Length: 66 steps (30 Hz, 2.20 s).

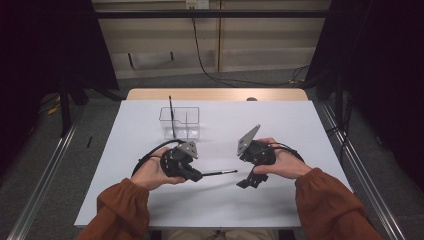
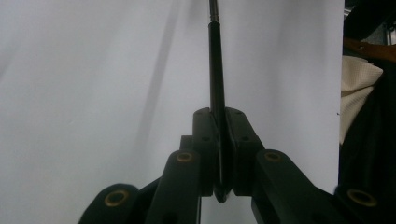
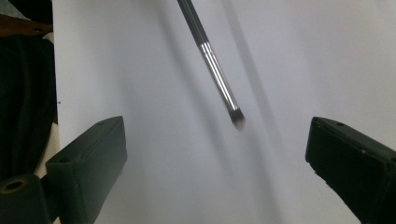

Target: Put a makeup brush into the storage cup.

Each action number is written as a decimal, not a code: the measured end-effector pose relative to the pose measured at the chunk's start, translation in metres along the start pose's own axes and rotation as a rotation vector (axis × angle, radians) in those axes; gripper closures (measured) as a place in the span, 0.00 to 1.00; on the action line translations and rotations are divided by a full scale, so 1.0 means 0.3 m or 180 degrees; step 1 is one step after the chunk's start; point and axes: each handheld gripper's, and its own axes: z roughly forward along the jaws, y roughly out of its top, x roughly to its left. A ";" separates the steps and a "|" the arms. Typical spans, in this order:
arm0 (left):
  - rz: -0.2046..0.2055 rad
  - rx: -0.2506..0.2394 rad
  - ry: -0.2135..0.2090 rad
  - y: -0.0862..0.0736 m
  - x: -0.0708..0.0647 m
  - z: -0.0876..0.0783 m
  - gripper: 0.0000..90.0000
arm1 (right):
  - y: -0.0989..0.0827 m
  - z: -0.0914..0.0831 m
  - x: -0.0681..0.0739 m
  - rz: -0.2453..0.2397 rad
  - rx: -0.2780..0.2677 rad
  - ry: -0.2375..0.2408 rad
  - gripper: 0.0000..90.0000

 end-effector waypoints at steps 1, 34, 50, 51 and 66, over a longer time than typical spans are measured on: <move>-0.0005 -0.0014 0.0013 -0.005 0.001 -0.003 0.94 | -0.006 -0.002 -0.002 0.0020 -0.0011 0.0005 0.05; -0.0263 -0.0639 0.0017 -0.133 -0.001 -0.081 0.93 | -0.138 -0.062 0.023 0.0316 -0.0602 -0.0116 0.04; -0.0355 -0.1065 0.0047 -0.160 -0.011 -0.081 0.93 | -0.162 -0.050 0.030 0.0445 -0.0836 -0.0068 0.05; -0.0363 -0.1093 0.0049 -0.162 -0.010 -0.081 0.93 | -0.162 -0.051 0.031 0.0446 -0.0852 -0.0054 0.04; -0.0299 -0.1517 0.0120 -0.174 -0.026 -0.056 0.93 | -0.144 -0.045 0.061 0.0384 -0.1001 -0.0024 0.05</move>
